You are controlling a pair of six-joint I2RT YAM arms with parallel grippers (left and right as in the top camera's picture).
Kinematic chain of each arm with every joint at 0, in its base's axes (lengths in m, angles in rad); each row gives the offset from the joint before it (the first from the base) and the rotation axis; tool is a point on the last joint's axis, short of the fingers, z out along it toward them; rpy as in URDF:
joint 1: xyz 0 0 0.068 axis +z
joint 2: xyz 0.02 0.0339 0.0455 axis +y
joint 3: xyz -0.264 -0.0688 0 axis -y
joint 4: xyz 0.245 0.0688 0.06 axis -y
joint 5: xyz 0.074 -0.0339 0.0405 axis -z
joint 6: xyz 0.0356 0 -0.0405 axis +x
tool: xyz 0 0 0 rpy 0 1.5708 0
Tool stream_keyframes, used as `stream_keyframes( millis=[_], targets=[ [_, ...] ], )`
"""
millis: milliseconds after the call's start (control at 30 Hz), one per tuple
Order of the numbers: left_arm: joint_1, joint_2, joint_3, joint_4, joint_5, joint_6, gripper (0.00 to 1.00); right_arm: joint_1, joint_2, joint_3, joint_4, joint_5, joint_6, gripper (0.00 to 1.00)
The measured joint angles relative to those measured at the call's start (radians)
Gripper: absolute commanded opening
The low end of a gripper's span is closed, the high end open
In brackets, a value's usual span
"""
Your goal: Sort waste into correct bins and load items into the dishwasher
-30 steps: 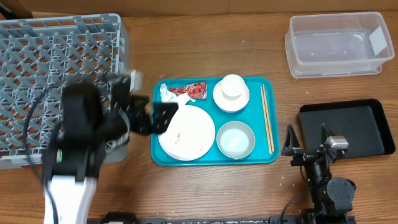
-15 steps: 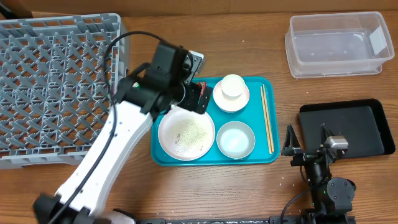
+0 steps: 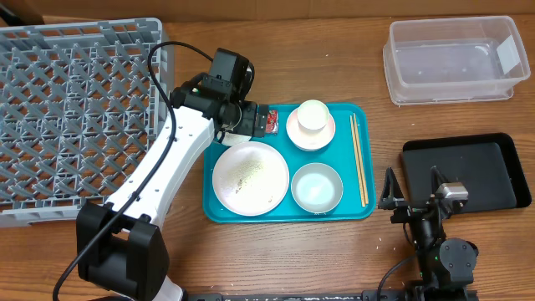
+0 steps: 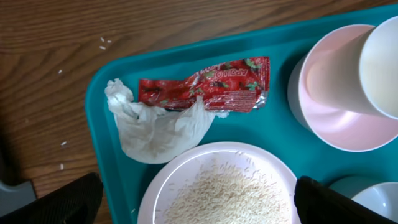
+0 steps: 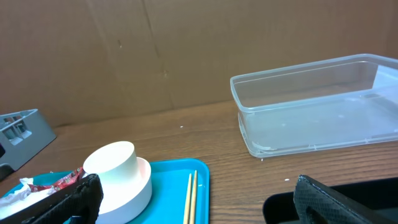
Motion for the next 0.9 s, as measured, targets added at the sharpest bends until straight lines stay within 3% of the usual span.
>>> stream_keyframes(
  millis=[333, 467, 633, 800, 900],
  targets=[
    [-0.021, 0.0, 0.0, -0.001, 0.388, -0.019, 0.84, 0.0, 0.0, 0.0, 0.0, -0.001, 0.0, 1.0],
    [-0.089, 0.0, 0.001, -0.02, 0.463, -0.027, 0.81, 0.0, 0.0, 0.0, 0.0, 0.0, 0.0, 1.0],
    [-0.213, 0.0, 0.001, -0.021, 0.455, -0.073, 0.64, 0.0, 0.0, 0.0, 0.0, -0.001, 0.0, 1.0],
    [-0.348, 0.0, 0.001, 0.008, 0.332, -0.148, 0.65, 0.0, 0.0, 0.0, 0.0, -0.001, 0.0, 1.0],
    [-0.426, 0.0, 0.001, 0.008, 0.217, -0.225, 0.6, 0.0, 0.0, 0.0, 0.001, 0.0, 0.0, 1.0]
  ],
)
